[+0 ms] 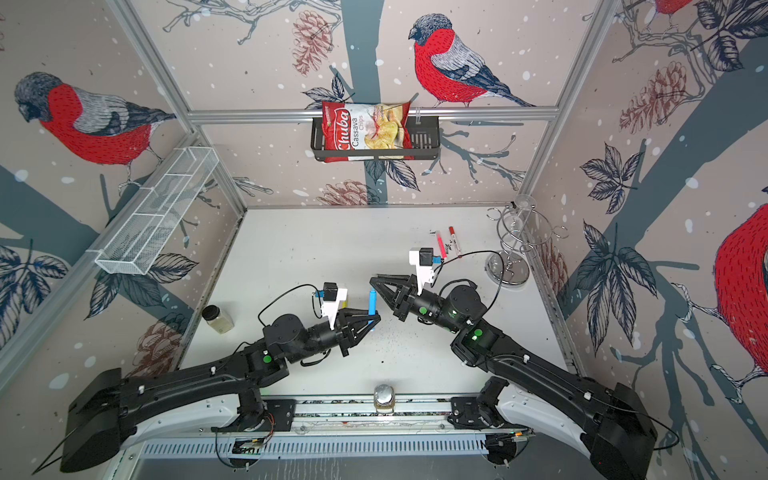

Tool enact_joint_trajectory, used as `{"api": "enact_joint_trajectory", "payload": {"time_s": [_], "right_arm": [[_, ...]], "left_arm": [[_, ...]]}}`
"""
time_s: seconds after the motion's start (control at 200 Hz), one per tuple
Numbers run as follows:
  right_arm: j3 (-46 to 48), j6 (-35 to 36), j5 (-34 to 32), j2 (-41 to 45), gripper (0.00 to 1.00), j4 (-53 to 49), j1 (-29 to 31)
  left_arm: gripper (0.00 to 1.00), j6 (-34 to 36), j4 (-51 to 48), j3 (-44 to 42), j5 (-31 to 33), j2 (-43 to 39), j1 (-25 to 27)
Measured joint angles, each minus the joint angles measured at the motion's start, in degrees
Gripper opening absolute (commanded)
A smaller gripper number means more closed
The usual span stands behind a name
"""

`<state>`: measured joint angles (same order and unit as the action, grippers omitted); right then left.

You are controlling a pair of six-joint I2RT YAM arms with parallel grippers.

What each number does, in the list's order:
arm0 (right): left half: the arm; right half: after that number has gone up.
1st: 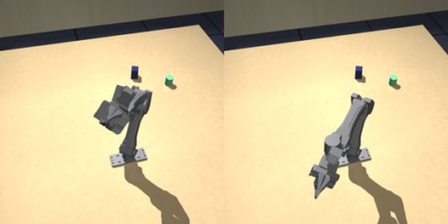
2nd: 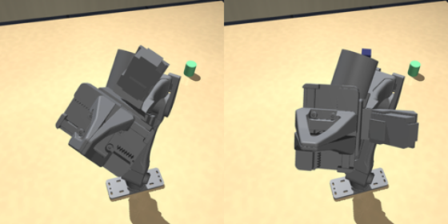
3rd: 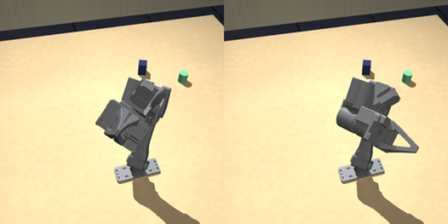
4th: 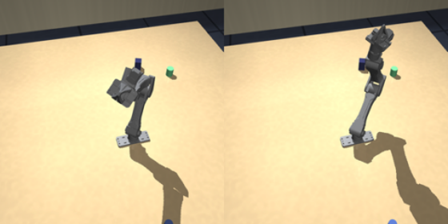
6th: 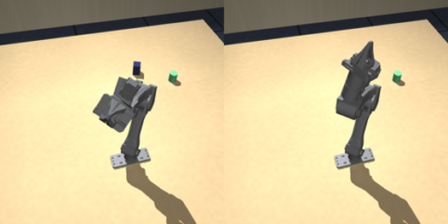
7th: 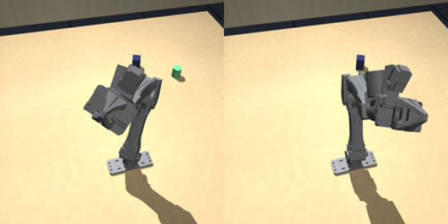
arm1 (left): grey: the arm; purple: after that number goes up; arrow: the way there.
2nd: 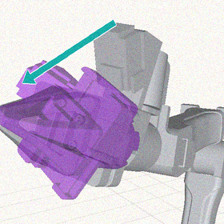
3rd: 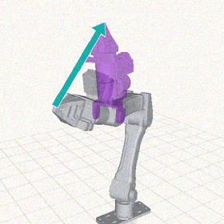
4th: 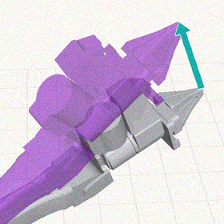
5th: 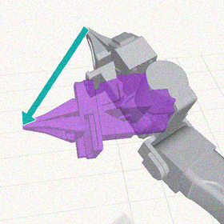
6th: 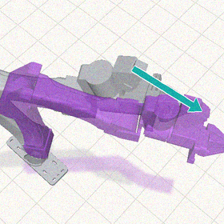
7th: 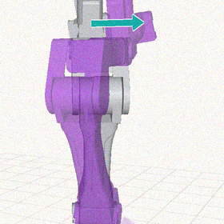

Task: Insert the pens into the pen caps
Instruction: 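Slide the cap over the blue highlighter tip held by the left gripper, then push the cap further onto the highlighter with the right gripper while the left holds it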

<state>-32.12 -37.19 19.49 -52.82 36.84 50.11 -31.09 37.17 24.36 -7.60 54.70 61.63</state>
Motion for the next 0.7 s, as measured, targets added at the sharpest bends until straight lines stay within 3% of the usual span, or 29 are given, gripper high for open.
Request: {"api": "enact_joint_trajectory", "payload": {"time_s": [0.7], "right_arm": [[0.9, 1.5, -2.3, -0.4, 0.07, 1.6, 1.5]], "left_arm": [[0.0, -0.5, -1.8, 0.1, 1.3, -1.6, 0.1]]}}
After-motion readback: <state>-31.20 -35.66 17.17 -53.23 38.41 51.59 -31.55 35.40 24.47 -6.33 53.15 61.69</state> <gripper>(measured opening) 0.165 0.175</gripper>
